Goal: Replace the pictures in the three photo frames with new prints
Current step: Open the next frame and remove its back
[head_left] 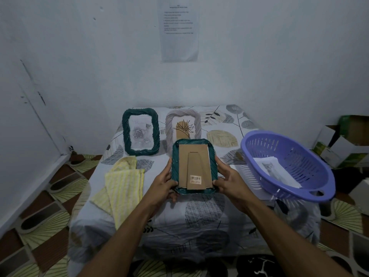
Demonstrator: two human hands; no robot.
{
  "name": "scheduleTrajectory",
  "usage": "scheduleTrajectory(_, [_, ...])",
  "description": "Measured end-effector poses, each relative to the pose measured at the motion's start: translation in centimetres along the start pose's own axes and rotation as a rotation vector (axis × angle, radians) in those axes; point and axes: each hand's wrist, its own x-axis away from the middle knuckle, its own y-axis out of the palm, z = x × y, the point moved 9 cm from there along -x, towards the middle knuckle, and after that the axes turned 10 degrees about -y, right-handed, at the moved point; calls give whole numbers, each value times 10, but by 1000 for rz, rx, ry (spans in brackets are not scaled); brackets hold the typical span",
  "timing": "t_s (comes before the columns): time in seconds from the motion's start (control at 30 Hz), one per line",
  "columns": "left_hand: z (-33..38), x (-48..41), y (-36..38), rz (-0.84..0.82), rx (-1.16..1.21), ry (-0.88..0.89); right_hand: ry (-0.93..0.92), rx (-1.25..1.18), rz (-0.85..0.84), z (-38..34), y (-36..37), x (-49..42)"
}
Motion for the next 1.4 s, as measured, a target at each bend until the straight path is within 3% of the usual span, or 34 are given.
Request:
scheduleTrajectory(0.4, [13, 2, 5, 124, -176, 110, 53, 15, 92, 4, -17, 3])
scheduleTrajectory(0.57, [20, 3, 12, 242, -560, 184, 88, 208, 123, 5, -36, 6])
scheduleTrajectory(0.77, [9, -1, 22, 342, -904, 123, 59, 545, 86, 0, -40, 13])
scheduleTrajectory(0.93, [8, -3, 18, 418, -940, 107, -6, 883, 71, -9, -28, 12])
scheduleTrajectory(1.13, [9, 1, 23, 486, -1002, 173, -49, 876, 161, -9, -38, 5])
scheduleTrajectory(1.4, [6, -6, 54, 433, -1019, 234, -136, 851, 154, -6, -35, 2])
